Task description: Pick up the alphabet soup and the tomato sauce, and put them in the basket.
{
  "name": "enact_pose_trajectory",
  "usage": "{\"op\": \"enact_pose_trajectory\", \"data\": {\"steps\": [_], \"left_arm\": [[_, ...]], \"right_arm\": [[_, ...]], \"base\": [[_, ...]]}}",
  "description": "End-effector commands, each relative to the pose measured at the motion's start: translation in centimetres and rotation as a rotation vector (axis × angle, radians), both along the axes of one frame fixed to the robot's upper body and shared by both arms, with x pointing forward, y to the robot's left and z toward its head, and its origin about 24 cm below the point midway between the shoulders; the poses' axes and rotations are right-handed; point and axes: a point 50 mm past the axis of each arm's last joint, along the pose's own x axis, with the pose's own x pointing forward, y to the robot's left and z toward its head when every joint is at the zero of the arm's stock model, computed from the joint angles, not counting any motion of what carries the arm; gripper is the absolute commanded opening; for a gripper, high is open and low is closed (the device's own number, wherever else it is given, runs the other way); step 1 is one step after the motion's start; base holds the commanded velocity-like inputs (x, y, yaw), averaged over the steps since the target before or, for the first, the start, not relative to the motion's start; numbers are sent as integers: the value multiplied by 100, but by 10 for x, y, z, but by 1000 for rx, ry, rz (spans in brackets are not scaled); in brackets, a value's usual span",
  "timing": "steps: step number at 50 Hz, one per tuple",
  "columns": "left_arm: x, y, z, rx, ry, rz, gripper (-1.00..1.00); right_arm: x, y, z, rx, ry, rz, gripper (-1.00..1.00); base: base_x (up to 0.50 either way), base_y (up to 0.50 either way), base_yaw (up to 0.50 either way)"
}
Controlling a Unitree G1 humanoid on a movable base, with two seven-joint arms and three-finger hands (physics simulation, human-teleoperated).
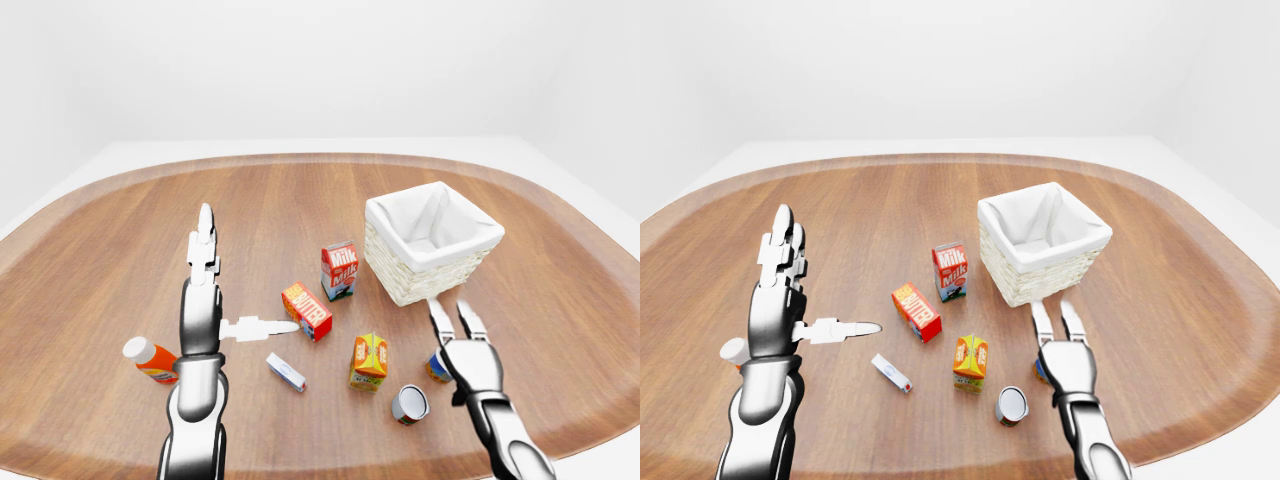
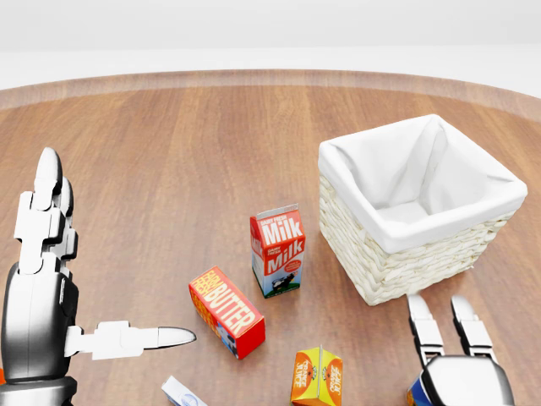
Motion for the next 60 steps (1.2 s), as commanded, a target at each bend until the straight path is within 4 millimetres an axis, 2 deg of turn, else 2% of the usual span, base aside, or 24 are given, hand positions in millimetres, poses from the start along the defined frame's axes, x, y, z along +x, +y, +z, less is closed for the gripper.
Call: {"op": "enact_pose_trajectory", "data": {"steps": [1,60], "left_arm": [[0,0,0,0,-1,3,100],[0,0,0,0,-1,3,100]], "right_arm": [[2,-2,0,1,3,-3,100],[7,-8,-33,-29,55,12,100]], "base": [[0,0,0],[0,0,0]]}}
